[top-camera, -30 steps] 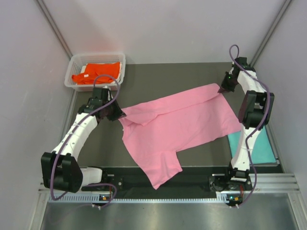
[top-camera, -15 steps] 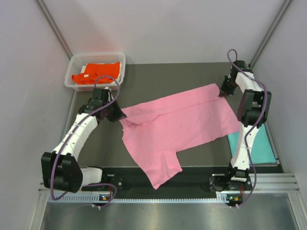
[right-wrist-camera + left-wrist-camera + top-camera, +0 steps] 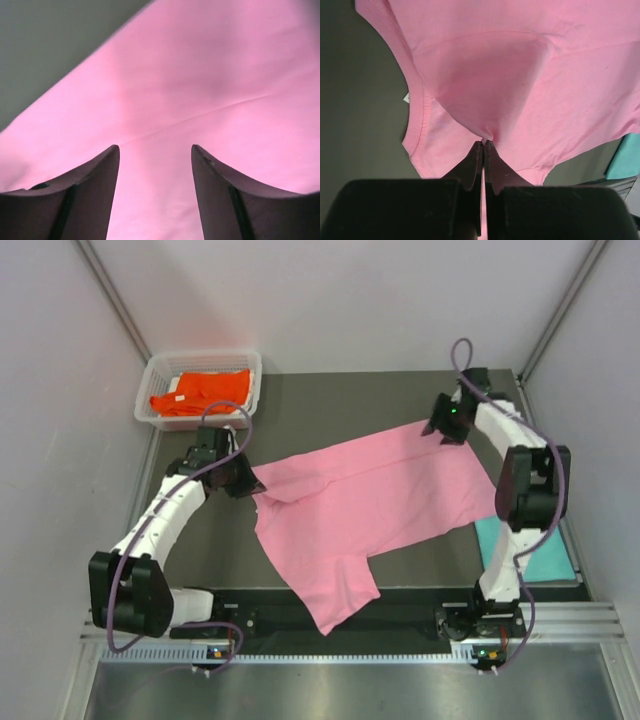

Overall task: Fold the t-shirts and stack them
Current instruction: Fold the tshirt

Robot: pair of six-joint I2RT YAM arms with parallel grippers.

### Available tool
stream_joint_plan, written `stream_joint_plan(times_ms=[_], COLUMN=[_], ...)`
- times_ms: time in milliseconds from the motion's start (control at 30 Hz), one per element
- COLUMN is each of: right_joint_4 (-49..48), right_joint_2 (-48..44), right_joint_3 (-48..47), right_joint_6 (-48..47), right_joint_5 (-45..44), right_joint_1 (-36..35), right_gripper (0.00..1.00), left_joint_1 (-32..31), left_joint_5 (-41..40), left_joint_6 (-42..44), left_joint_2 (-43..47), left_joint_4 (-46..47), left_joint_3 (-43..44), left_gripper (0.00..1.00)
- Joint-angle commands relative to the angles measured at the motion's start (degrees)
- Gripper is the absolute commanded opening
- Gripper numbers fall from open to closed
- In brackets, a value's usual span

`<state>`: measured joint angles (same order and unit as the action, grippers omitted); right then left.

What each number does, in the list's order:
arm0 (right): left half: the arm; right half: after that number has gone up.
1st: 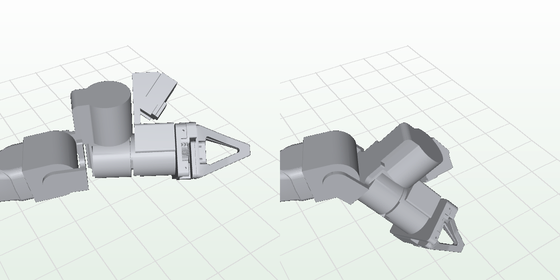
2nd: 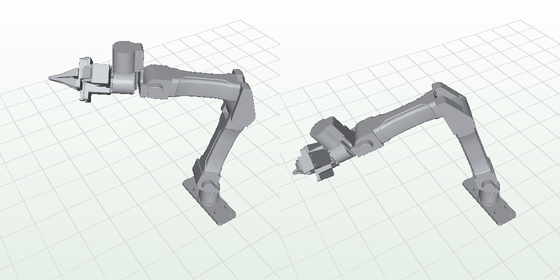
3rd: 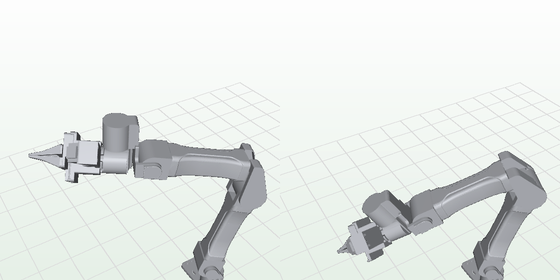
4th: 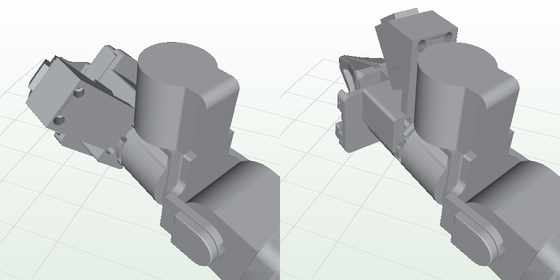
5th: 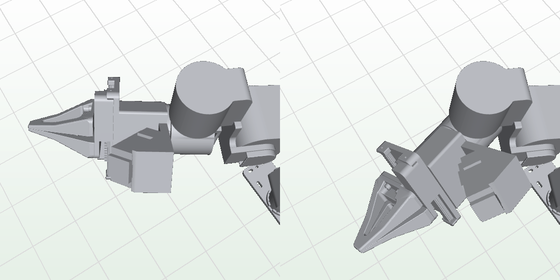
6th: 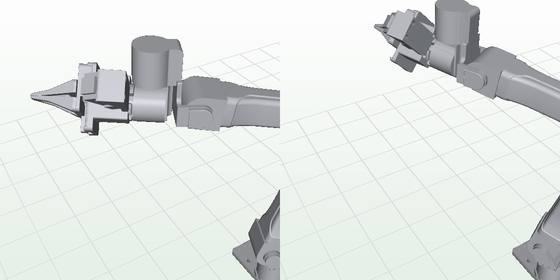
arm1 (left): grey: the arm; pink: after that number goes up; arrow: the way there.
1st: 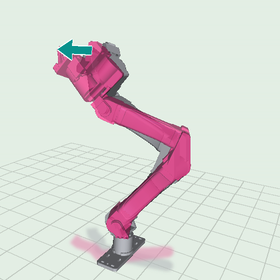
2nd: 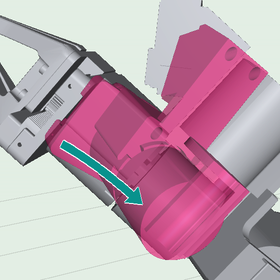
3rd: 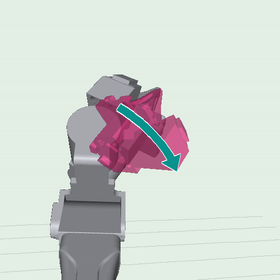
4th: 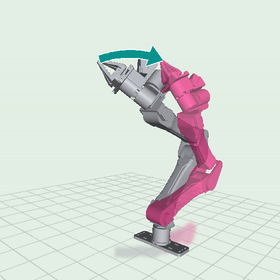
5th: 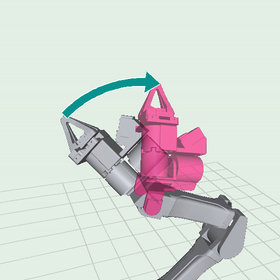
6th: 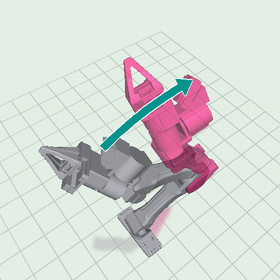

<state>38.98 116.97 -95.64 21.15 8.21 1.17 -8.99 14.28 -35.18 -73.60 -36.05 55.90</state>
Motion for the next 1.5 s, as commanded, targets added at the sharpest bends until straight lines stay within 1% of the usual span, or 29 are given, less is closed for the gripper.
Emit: stream_joint_plan(times_ms=[0,33,67,100,133,167,233,267,333,433,467,500,533,600,633,733,800,867,900,933,1000,1067,1167,1233,1467], right_joint_4=[-19.69,-26.17,-29.54,-32.45,-35.70,-37.21,-41.59,-42.58,-44.16,-46.01,-45.93,-45.66,-45.31,-45.66,-45.31,-47.23,-48.38,-51.80,-53.47,-55.22,-55.42,-55.33,-53.75,-54.88,-55.24], right_joint_2=[-12.27,-13.77,-13.96,-13.52,-12.30,-11.51,-9.05,-8.25,-5.71,-3.51,-2.98,-2.54,-1.84,-1.65,-2.18,-3.15,-2.62,-1.22,-0.26,0.10,0.98,2.12,4.05,4.32,5.02], right_joint_3=[13.16,18.33,20.38,21.88,23.72,24.35,25.14,25.06,24.62,24.01,23.66,23.39,23.30,23.91,24.96,27.33,28.04,29.10,29.54,29.89,29.37,28.40,26.64,27.08,26.29], right_joint_6=[8.28,9.78,13.36,15.22,16.89,19.61,22.00,24.10,26.04,28.95,29.91,30.61,31.23,33.25,33.78,34.75,36.41,39.56,40.54,41.34,42.13,42.48,43.53,44.15,46.97], right_joint_5=[17.08,18.76,19.99,22.27,22.73,23.17,25.26,25.80,26.33,25.46,24.93,23.97,23.44,22.38,20.29,17.90,18.42,19.30,19.74,19.74,19.30,19.04,19.30,18.60,17.46], right_joint_1=[-12.13,-14.59,-19.05,-20.93,-22.68,-25.66,-28.32,-30.50,-32.27,-34.83,-35.79,-36.23,-36.59,-37.90,-38.43,-40.01,-40.72,-41.59,-41.77,-42.04,-42.48,-42.57,-42.57,-42.57,-42.74], right_gripper=[0.60,0.60,0.59,0.56,0.41,0.35,0.28,0.26,0.17,0.13,0.14,0.18,0.20,0.22,0.25,0.29,0.29,0.23,0.16,0.13,0.10,0.11,0.14,0.17,0.23], left_joint_1=[-0.15,-0.06,-0.06,-0.06,-0.06,-0.06,-0.06,0.03,0.12,0.47,0.56,0.56,0.56,0.56,0.56,0.73,0.82,0.99,1.08,1.17,1.52,1.79,2.05,2.05,2.14], left_joint_5=[0.75,0.48,0.05,-0.39,-0.74,-0.84,-1.71,-2.15,-2.85,-2.86,-2.77,-2.60,-2.42,-2.07,-2.07,-2.42,-2.24,-2.42,-2.51,-2.59,-2.42,-2.16,-1.45,-1.19,-0.75], left_joint_6=[1.25,1.60,2.30,2.74,3.53,3.89,4.68,5.55,6.96,8.54,9.77,10.30,11.18,11.80,12.23,12.76,13.20,13.73,13.99,14.35,14.79,15.14,15.40,15.75,15.40], left_joint_2=[-1.19,-1.89,-2.16,-2.59,-3.64,-4.35,-6.80,-7.51,-10.14,-14.01,-14.89,-15.77,-17.17,-18.24,-18.94,-19.82,-20.17,-20.44,-20.79,-20.88,-21.05,-21.32,-21.67,-21.67,-21.58], left_joint_4=[0.63,0.63,0.81,1.07,1.33,2.29,2.83,3.35,4.41,5.11,5.38,5.73,5.82,6.08,6.52,7.31,7.84,7.75,7.40,7.31,7.05,6.70,6.70,6.79,7.31], left_joint_3=[2.10,2.63,3.51,3.95,4.48,5.61,7.29,8.86,10.19,13.18,14.31,14.76,15.20,15.91,15.99,15.64,15.64,16.17,16.35,16.70,17.49,17.93,18.19,18.11,17.40], left_gripper=[0.00,0.00,0.00,0.00,0.00,0.00,0.00,0.00,0.00,0.00,0.00,0.00,0.00,0.00,0.00,0.00,0.00,0.00,0.00,0.00,0.00,0.00,0.00,0.00,0.00])
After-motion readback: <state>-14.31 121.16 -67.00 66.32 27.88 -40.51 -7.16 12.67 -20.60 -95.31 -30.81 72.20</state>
